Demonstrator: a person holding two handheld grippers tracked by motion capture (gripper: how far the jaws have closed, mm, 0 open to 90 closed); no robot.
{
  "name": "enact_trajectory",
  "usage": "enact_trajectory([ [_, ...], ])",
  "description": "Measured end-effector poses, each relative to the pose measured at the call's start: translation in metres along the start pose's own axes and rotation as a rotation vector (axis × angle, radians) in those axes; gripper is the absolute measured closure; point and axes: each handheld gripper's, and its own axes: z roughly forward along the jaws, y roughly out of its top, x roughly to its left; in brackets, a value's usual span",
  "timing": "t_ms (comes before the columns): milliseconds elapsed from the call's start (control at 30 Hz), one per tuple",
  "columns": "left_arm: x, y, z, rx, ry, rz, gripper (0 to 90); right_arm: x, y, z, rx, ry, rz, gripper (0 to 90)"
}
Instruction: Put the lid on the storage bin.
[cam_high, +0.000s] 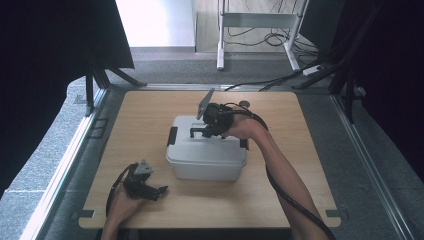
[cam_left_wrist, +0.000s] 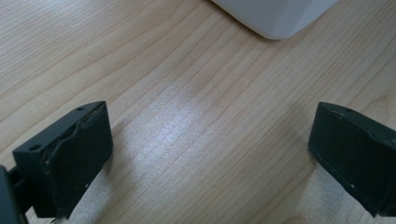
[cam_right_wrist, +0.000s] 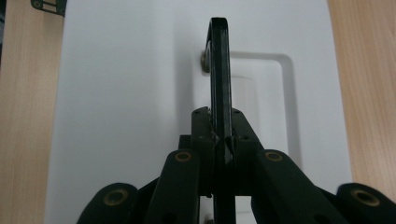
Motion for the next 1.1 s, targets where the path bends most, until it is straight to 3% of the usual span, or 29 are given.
enact_trajectory([
  [133,0.0,0.0,0.0,0.0,0.0,0.0,0.0,0.001,-0.004,-0.002,-0.024,0.007,0.007,79.8],
  [267,0.0,0.0,0.0,-0.001,0.0,-0.001,0.0,0.002,-0.008,-0.009,-0.073,0.013,0.031,55.6],
  [367,0.0,0.0,0.0,0.0,0.0,-0.001,0.0,0.005,-0.014,-0.018,-0.086,-0.022,0.064,39.3],
  [500,0.0,0.0,0.0,0.0,0.001,-0.002,0.0,0.008,-0.025,-0.028,-0.106,-0.06,0.104,27.4],
  [833,-0.001,0.0,0.0,-0.001,0.002,-0.004,0.0,0.016,-0.064,-0.051,-0.13,-0.145,0.239,14.5],
  [1100,-0.001,0.0,0.0,-0.001,0.003,-0.005,0.0,0.025,-0.088,-0.064,-0.156,-0.189,0.306,12.4],
])
